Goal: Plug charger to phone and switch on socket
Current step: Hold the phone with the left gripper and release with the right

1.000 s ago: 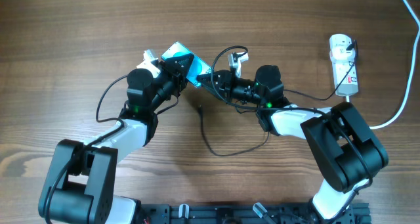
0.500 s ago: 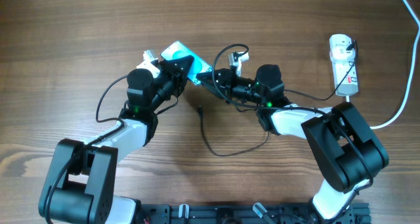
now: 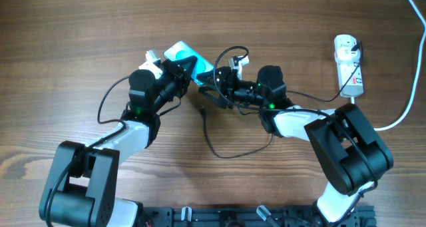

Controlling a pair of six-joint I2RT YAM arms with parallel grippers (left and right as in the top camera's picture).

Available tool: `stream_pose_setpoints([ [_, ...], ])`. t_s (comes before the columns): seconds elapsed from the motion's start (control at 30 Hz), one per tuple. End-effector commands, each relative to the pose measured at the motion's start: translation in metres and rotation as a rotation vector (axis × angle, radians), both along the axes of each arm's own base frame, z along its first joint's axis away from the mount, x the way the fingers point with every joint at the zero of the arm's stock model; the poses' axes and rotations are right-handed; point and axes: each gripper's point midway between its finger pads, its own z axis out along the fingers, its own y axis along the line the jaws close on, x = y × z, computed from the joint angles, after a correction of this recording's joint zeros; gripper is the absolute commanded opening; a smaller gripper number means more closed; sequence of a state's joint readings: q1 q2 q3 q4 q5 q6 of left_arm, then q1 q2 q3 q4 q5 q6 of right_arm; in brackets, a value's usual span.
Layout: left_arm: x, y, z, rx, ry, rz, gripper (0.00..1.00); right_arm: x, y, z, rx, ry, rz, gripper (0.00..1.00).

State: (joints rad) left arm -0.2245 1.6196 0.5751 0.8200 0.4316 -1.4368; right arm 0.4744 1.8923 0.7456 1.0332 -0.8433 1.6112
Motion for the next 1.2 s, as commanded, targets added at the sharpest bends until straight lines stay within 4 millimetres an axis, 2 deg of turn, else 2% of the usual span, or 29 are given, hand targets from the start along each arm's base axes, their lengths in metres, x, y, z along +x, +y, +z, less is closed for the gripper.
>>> stream_pose_setpoints([
  [0.0,0.001,0.003,0.000,-0.033,0.046,0.010,0.04,0.001,-0.010,-0.003,-0.003,-0.008,0.019,0.66],
  [0.3,-0.002,0.009,-0.002,-0.074,0.087,-0.023,0.04,0.018,-0.055,-0.003,-0.025,-0.126,0.033,0.67],
  [0.43,-0.003,0.010,0.001,-0.119,0.113,-0.042,0.04,0.023,-0.080,-0.018,-0.067,-0.126,0.030,0.68],
  [0.57,0.000,0.002,0.011,-0.139,0.101,-0.113,0.04,0.028,-0.096,-0.030,-0.105,-0.132,0.011,0.72],
  [0.8,0.019,-0.019,0.025,-0.198,0.112,-0.253,0.04,0.031,-0.110,-0.038,-0.139,-0.168,0.000,0.78],
  [1.0,0.036,-0.035,0.024,-0.266,0.210,-0.353,0.04,0.029,-0.116,-0.050,-0.180,-0.179,0.006,0.82],
  [1.17,0.041,-0.041,0.018,-0.334,0.327,-0.375,0.04,0.024,-0.119,-0.059,-0.215,-0.190,0.019,0.82],
])
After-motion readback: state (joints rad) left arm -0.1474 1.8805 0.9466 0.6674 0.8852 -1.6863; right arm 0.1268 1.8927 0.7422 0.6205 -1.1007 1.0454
